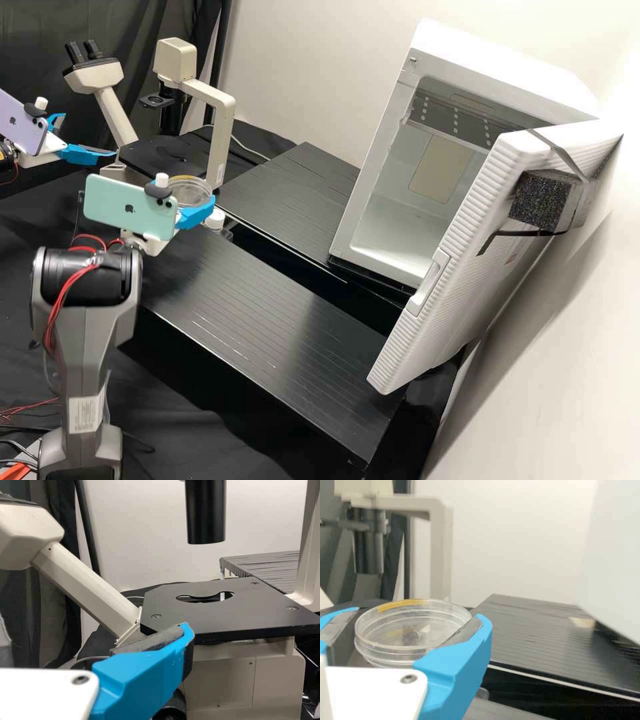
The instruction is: Move the petri dish to the bench.
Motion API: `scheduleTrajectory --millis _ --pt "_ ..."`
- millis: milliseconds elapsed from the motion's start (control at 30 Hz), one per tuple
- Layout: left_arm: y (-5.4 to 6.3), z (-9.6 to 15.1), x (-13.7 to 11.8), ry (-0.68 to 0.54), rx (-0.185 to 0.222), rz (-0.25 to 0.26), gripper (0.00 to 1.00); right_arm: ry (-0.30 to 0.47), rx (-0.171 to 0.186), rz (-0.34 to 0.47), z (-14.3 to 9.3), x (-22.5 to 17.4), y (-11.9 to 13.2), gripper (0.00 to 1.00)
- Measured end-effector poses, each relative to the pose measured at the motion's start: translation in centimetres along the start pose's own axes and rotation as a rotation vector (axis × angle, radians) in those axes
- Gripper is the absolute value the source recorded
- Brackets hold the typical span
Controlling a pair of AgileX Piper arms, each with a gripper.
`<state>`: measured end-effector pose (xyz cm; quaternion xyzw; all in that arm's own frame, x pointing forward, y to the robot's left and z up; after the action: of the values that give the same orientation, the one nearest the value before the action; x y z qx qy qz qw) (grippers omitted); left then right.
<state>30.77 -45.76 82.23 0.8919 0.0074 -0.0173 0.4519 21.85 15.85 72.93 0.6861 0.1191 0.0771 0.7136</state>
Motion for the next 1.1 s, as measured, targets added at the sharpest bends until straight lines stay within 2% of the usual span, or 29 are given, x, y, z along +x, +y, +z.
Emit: scheduleTrajectory --millis 233,400,867,1100 --pt "0.0 0.0 0.0 0.0 0.0 0.0 1.0 -0.026 0.023 0.023 1.7 -4.4 2.1 0.0" --pt "0.0 0.0 0.0 0.0 0.0 0.0 1.0 -0.049 0.009 0.009 3.3 -6.5 2.5 0.0" --pt "0.0 0.0 0.0 0.0 0.0 0.0 1.0 -0.349 -0.029 0.081 8.9 -8.6 3.6 0.0" --pt "0.0 0.0 0.0 0.0 0.0 0.0 1.0 -0.373 -0.034 0.098 9.3 -8.6 3.8 0.0"
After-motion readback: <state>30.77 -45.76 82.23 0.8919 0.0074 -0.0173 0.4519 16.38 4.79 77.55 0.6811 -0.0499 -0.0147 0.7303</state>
